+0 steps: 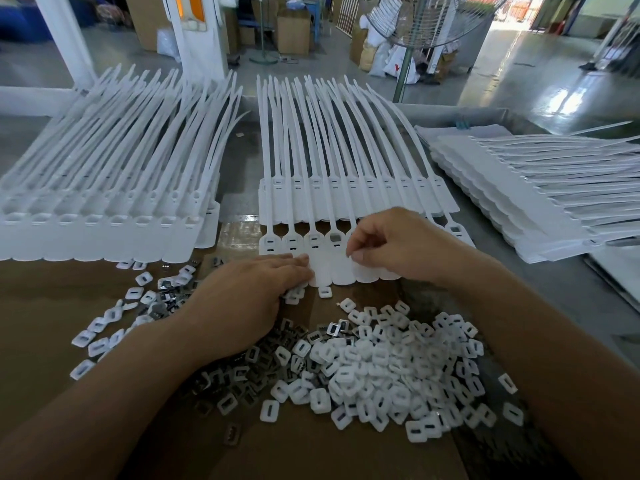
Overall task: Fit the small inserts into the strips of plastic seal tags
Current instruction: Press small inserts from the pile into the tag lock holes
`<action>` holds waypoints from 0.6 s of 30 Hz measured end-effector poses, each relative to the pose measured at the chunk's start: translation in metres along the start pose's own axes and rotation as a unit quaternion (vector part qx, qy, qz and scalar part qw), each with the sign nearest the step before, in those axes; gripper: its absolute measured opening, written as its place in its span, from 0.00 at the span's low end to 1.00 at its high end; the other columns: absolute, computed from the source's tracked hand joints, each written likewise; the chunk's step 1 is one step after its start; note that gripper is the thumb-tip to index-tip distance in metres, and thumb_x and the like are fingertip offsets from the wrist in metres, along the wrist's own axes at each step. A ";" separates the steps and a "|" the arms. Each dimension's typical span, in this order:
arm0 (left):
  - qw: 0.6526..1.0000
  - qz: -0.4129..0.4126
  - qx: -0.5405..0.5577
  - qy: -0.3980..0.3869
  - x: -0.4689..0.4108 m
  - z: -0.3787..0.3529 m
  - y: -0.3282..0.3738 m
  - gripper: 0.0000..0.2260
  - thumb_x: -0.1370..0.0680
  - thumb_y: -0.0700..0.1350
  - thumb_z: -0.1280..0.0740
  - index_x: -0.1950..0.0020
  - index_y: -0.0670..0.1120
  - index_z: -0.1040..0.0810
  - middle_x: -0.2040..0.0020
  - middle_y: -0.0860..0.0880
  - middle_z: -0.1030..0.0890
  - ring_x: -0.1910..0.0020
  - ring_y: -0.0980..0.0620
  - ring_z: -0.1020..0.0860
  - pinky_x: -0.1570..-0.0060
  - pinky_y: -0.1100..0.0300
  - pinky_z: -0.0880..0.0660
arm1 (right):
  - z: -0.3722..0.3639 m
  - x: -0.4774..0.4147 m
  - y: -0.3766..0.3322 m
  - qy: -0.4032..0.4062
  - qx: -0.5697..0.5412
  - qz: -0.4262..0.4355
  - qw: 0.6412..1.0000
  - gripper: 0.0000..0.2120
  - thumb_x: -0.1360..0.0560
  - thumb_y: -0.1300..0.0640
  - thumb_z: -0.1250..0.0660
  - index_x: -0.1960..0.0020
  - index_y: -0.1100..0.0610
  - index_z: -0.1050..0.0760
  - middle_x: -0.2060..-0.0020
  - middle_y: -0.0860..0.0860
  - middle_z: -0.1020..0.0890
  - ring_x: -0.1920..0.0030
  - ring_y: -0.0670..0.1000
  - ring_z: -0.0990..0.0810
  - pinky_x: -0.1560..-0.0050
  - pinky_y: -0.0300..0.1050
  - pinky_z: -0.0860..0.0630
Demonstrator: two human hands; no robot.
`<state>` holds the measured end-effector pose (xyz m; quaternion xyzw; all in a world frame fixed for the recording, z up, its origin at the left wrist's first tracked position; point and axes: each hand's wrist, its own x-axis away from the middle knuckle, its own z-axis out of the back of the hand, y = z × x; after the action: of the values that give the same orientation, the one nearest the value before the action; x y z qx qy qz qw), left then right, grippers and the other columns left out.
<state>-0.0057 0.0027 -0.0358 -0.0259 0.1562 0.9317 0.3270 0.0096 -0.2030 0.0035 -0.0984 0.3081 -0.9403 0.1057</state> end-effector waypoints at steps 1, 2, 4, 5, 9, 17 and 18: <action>1.000 -0.001 0.003 0.001 0.000 0.000 0.000 0.26 0.26 0.36 0.42 0.31 0.57 0.35 0.30 0.62 0.38 0.40 0.72 0.47 0.41 0.73 0.52 | 0.000 -0.006 0.002 0.025 0.006 0.000 1.000 0.08 0.27 0.59 0.32 0.62 0.48 0.24 0.67 0.40 0.22 0.65 0.36 0.24 0.67 0.25 0.34; 1.000 0.000 0.006 0.003 -0.001 0.001 0.001 0.27 0.26 0.35 0.42 0.31 0.57 0.35 0.30 0.62 0.38 0.40 0.72 0.47 0.41 0.73 0.51 | -0.001 -0.012 0.004 0.047 0.002 0.000 0.999 0.07 0.27 0.59 0.32 0.61 0.49 0.23 0.66 0.39 0.23 0.64 0.36 0.26 0.67 0.25 0.35; 1.000 0.002 0.010 0.004 -0.002 0.002 0.002 0.27 0.26 0.35 0.43 0.31 0.57 0.35 0.30 0.62 0.38 0.40 0.72 0.46 0.40 0.72 0.51 | -0.004 -0.024 0.006 0.085 -0.017 0.003 0.996 0.05 0.27 0.60 0.32 0.58 0.51 0.22 0.66 0.41 0.24 0.64 0.37 0.27 0.67 0.25 0.33; 1.000 0.002 0.011 0.002 -0.001 0.002 0.002 0.27 0.26 0.35 0.43 0.31 0.57 0.35 0.30 0.62 0.38 0.40 0.72 0.46 0.40 0.72 0.51 | -0.006 -0.029 0.006 0.100 -0.022 0.006 0.995 0.04 0.27 0.61 0.32 0.56 0.52 0.22 0.67 0.41 0.24 0.64 0.37 0.27 0.67 0.24 0.33; 1.000 0.001 0.017 -0.001 0.002 0.003 0.001 0.28 0.27 0.35 0.43 0.31 0.57 0.35 0.30 0.62 0.38 0.40 0.72 0.46 0.40 0.72 0.51 | -0.012 -0.042 0.005 0.111 -0.018 0.006 0.994 0.04 0.27 0.61 0.32 0.56 0.53 0.22 0.68 0.40 0.25 0.66 0.37 0.27 0.68 0.23 0.33; 1.000 -0.002 0.007 0.001 0.001 0.002 -0.001 0.28 0.28 0.34 0.43 0.31 0.57 0.34 0.31 0.62 0.37 0.40 0.71 0.46 0.39 0.71 0.49 | -0.020 -0.047 0.006 0.106 0.010 -0.019 0.994 0.12 0.28 0.60 0.31 0.66 0.47 0.26 0.69 0.38 0.25 0.65 0.37 0.27 0.69 0.29 0.37; 1.000 -0.002 0.007 0.000 0.001 0.003 -0.001 0.28 0.28 0.34 0.43 0.31 0.57 0.34 0.31 0.62 0.37 0.40 0.71 0.47 0.39 0.71 0.49 | -0.020 -0.048 0.006 0.107 0.008 -0.019 0.994 0.11 0.28 0.60 0.31 0.66 0.47 0.26 0.68 0.38 0.25 0.65 0.37 0.27 0.69 0.29 0.37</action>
<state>-0.0056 0.0046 -0.0336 -0.0236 0.1629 0.9297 0.3295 0.0512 -0.1848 -0.0216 -0.0021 0.3084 -0.9497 0.0550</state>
